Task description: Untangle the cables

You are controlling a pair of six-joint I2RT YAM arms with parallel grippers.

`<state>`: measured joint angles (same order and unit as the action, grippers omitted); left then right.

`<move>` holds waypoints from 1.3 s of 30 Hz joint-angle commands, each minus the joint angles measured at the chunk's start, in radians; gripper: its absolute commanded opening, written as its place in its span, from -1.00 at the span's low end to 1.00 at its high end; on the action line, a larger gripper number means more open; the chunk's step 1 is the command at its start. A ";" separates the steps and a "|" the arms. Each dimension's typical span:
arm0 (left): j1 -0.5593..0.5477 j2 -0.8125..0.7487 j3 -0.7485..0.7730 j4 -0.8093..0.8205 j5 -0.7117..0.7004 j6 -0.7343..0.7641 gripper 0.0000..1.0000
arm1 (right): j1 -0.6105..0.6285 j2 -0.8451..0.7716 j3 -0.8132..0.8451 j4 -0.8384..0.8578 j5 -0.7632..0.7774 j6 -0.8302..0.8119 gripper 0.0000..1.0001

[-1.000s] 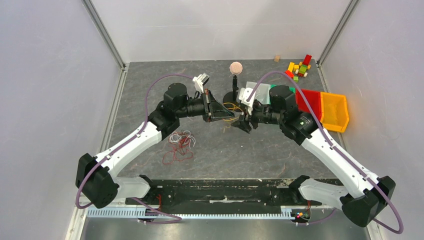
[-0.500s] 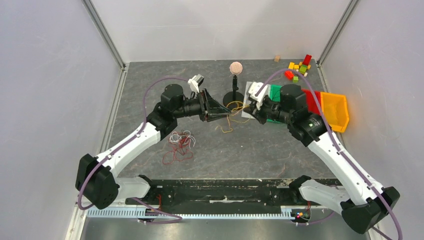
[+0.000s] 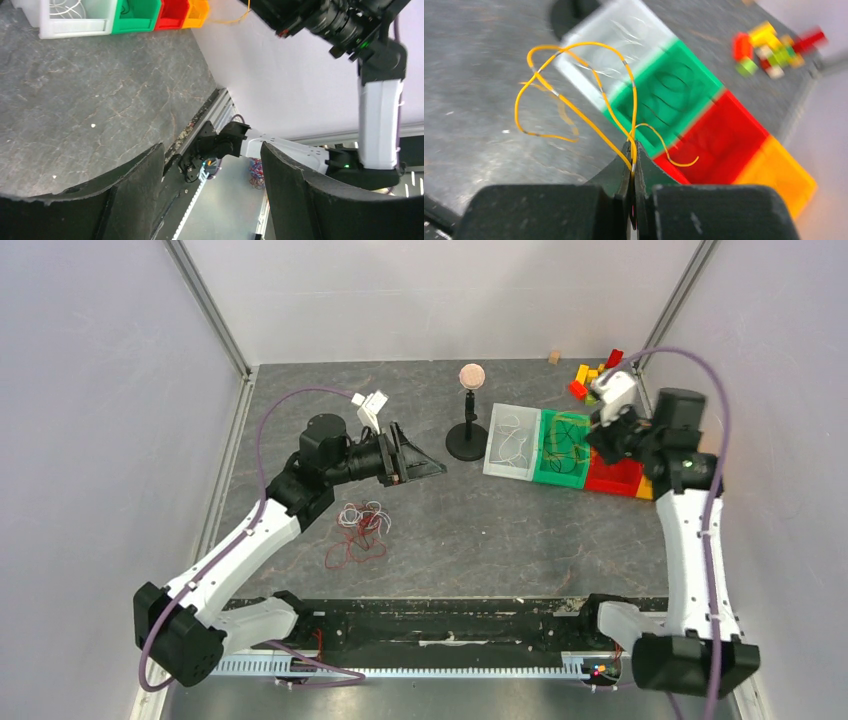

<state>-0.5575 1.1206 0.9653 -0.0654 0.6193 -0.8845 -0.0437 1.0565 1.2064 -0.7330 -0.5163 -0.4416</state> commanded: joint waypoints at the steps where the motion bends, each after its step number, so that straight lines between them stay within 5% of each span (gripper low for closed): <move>1: 0.003 -0.018 -0.033 0.014 -0.032 0.088 0.55 | -0.290 0.100 0.133 -0.157 -0.082 -0.104 -1.00; 9: 0.007 -0.032 -0.090 0.061 -0.054 0.068 0.58 | -0.561 0.346 0.229 -0.039 -0.042 0.006 -1.00; 17: 0.075 -0.055 -0.173 0.154 -0.059 -0.010 0.60 | -0.598 0.416 0.047 0.294 0.097 0.120 -1.00; 32: 0.193 0.024 -0.230 0.289 0.025 -0.149 0.63 | -0.744 0.434 -0.235 0.641 0.353 0.497 -1.00; 39: 0.197 0.036 -0.247 0.312 0.034 -0.166 0.64 | -0.775 0.416 -0.295 0.738 0.334 0.641 -1.00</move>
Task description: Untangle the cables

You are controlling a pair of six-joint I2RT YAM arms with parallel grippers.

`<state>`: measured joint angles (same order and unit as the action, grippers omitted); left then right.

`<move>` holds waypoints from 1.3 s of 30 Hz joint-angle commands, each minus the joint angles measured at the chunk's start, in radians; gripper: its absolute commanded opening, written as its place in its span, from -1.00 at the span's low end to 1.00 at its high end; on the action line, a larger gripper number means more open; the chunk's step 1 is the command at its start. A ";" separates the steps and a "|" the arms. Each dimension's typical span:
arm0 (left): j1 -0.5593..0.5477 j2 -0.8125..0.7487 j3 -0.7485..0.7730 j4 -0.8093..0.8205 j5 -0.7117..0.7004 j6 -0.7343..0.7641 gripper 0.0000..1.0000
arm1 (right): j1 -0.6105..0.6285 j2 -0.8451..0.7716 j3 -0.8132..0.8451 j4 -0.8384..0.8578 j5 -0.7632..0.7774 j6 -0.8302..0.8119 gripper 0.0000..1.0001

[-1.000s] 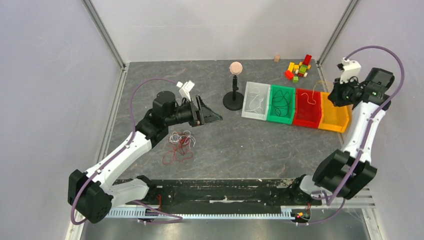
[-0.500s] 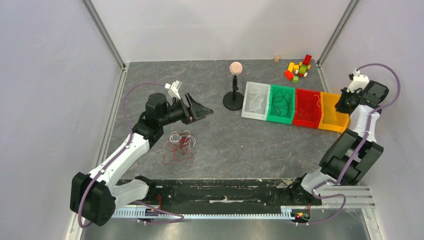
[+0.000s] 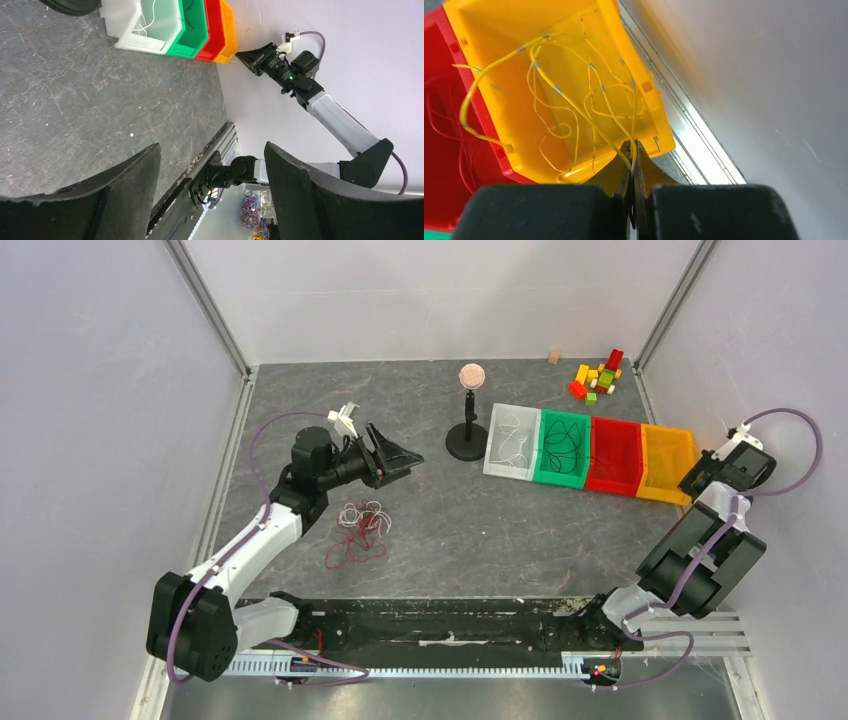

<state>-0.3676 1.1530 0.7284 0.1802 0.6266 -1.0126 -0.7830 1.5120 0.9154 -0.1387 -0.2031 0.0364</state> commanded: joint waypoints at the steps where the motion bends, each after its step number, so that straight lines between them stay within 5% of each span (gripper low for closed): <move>1: 0.007 0.002 -0.012 0.064 0.027 -0.037 0.64 | -0.035 -0.042 -0.007 0.166 0.028 0.176 -1.00; 6: 0.011 0.005 -0.016 0.064 0.027 -0.040 0.64 | -0.020 -0.070 -0.014 0.254 0.055 0.190 -1.00; 23: 0.023 0.020 -0.022 0.059 0.039 -0.036 0.66 | 0.213 0.177 0.126 0.070 0.319 -0.195 -1.00; 26: 0.022 0.023 -0.010 0.037 0.036 -0.017 0.66 | 0.215 0.189 0.158 0.022 0.301 -0.236 -0.77; 30: 0.025 0.014 0.006 -0.005 0.038 0.013 0.66 | 0.214 0.139 0.208 -0.042 0.224 -0.271 -0.04; 39: 0.059 -0.044 0.065 -0.260 0.027 0.183 0.67 | 0.217 0.069 0.461 -0.410 0.034 -0.399 0.76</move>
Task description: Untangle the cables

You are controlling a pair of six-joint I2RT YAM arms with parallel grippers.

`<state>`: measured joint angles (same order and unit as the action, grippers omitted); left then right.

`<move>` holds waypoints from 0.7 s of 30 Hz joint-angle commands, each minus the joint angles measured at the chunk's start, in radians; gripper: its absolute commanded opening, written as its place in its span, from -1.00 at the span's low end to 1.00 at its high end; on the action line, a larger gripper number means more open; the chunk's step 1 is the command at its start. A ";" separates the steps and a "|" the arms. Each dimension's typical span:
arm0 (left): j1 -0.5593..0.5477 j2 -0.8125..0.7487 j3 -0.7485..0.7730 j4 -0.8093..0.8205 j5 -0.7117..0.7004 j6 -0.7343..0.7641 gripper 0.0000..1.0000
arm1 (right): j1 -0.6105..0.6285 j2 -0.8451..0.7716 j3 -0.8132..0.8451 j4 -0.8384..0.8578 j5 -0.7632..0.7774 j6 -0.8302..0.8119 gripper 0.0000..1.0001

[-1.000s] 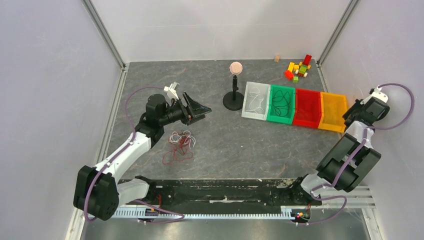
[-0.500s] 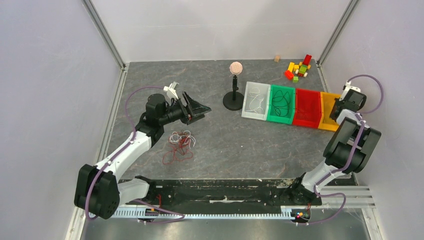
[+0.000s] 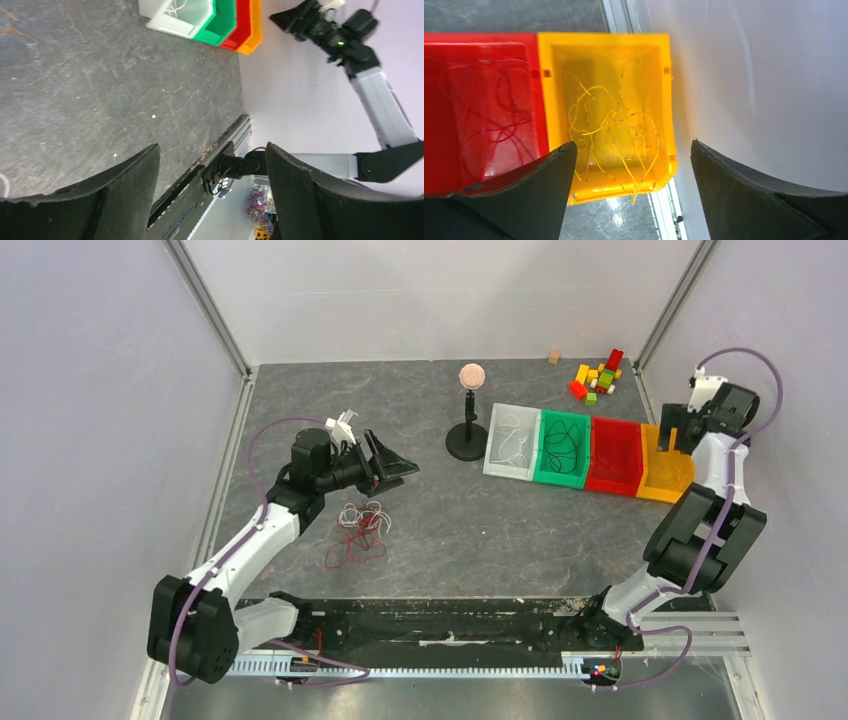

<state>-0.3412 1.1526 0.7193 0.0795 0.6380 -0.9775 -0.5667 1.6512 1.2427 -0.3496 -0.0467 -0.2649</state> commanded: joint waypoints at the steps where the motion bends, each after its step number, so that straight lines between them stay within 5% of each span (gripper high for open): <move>1: 0.046 -0.046 0.091 -0.223 0.019 0.189 0.67 | 0.003 -0.080 0.152 -0.252 -0.158 -0.124 0.89; 4: 0.099 -0.044 0.160 -0.422 0.015 0.353 0.68 | 0.053 -0.129 0.189 -0.383 -0.241 -0.176 0.96; 10: 0.139 0.008 0.327 -0.916 -0.086 1.033 0.66 | 0.353 -0.276 0.056 -0.400 -0.418 -0.088 0.96; 15: 0.142 0.057 0.308 -0.956 -0.217 1.279 0.54 | 0.706 -0.323 -0.131 -0.231 -0.447 0.060 0.96; 21: 0.150 0.244 0.338 -0.918 -0.289 1.426 0.26 | 0.965 -0.317 -0.273 -0.057 -0.458 0.140 0.87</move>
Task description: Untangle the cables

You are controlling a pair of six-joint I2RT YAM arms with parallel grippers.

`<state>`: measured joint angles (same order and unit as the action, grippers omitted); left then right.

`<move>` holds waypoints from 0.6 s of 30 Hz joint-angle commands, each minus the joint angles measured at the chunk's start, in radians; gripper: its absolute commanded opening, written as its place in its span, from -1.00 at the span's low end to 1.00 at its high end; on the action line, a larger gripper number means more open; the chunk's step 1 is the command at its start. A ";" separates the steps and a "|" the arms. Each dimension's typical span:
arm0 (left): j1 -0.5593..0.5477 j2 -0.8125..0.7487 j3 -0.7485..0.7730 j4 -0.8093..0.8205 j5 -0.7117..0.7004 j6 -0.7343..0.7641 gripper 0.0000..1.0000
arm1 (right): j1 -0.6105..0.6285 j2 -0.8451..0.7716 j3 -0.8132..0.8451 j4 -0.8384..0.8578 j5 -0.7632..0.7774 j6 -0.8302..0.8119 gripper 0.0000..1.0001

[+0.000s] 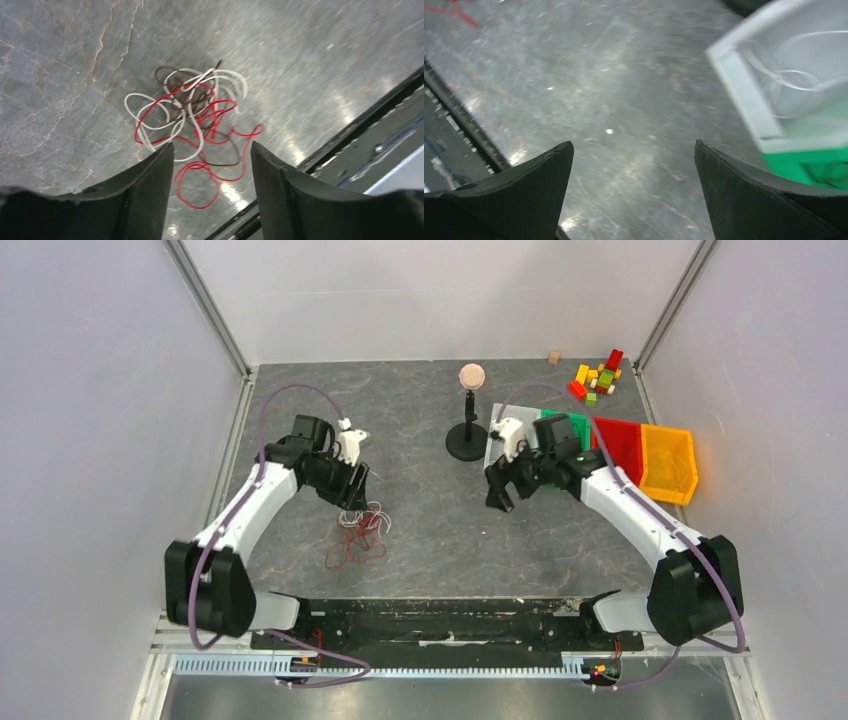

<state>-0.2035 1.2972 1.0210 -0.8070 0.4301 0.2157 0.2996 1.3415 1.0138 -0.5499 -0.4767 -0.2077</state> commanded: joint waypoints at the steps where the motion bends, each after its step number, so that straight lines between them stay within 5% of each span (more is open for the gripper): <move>1: 0.024 0.126 0.051 -0.065 -0.058 0.282 0.21 | 0.129 0.001 -0.052 0.154 -0.028 0.083 0.85; 10: 0.184 -0.010 -0.073 -0.256 0.213 0.730 0.28 | 0.377 0.167 -0.026 0.402 -0.001 0.203 0.71; 18: 0.136 -0.132 -0.294 -0.091 0.255 1.075 0.61 | 0.430 0.420 0.193 0.440 -0.010 0.308 0.68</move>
<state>-0.0315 1.1831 0.7986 -0.9779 0.6422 0.9981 0.7372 1.7329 1.1126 -0.1856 -0.4885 0.0364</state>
